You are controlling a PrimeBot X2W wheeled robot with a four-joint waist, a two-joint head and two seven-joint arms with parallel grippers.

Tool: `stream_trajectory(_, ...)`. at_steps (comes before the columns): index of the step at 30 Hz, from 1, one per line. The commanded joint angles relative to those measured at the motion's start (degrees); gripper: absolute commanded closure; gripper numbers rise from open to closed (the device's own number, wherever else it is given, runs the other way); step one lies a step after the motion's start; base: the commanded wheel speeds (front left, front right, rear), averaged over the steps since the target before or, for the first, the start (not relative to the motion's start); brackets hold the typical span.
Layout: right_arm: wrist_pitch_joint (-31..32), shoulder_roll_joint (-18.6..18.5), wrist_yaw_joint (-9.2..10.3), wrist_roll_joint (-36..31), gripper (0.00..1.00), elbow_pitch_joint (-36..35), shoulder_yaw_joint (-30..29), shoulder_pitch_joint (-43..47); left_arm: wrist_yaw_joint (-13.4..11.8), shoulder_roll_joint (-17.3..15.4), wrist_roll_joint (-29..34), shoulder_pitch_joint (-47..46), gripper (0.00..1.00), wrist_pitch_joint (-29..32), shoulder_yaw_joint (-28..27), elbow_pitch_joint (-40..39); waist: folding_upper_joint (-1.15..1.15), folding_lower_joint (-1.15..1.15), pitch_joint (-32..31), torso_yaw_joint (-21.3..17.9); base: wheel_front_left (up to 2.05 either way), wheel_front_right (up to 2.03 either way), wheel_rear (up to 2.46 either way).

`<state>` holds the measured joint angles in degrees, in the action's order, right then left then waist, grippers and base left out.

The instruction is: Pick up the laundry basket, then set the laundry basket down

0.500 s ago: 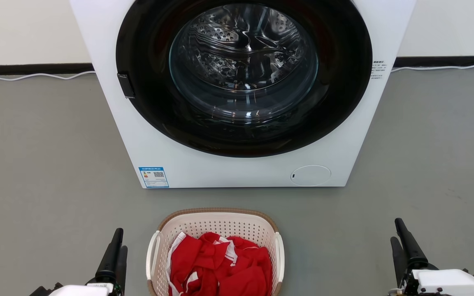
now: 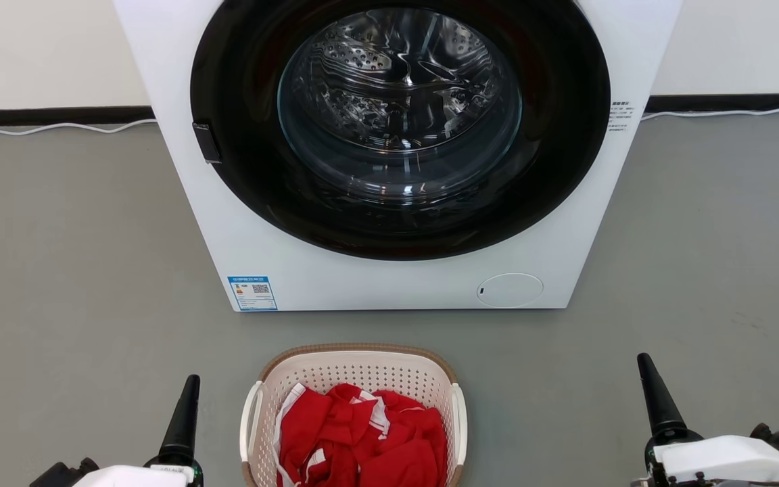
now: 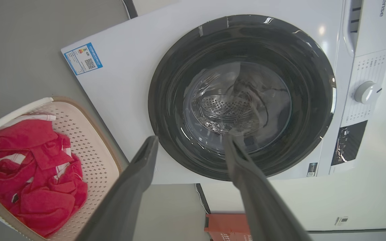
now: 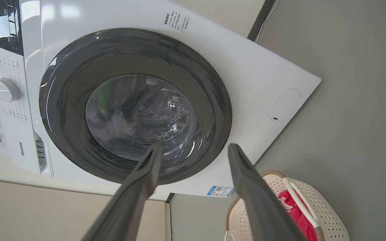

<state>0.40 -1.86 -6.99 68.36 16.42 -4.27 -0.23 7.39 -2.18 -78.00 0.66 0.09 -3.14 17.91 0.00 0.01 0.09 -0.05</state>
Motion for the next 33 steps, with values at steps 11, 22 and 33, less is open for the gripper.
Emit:
stream_trajectory(11,-2.6,-0.6,-0.22,-12.1,0.00,-2.1,1.3,-1.6,0.1,-0.3,10.6,-1.2,0.00,-2.2,-1.4,-2.6,0.00,-0.01,-0.2,-0.2,0.00,0.00,0.00)
stream_trajectory(22,-4.4,-0.7,-0.26,-21.6,0.00,-1.3,2.8,-2.1,0.1,-0.5,21.6,-0.9,0.00,-4.0,-2.3,-3.7,0.00,-0.01,-0.3,-0.1,0.00,0.00,0.00)
stream_trajectory(33,-6.2,-0.7,-0.30,-30.1,0.00,-0.6,4.3,-2.6,0.1,-0.5,30.0,-0.5,0.00,-5.9,-2.8,-4.5,0.00,-0.01,-0.3,-0.1,0.00,0.00,0.00)
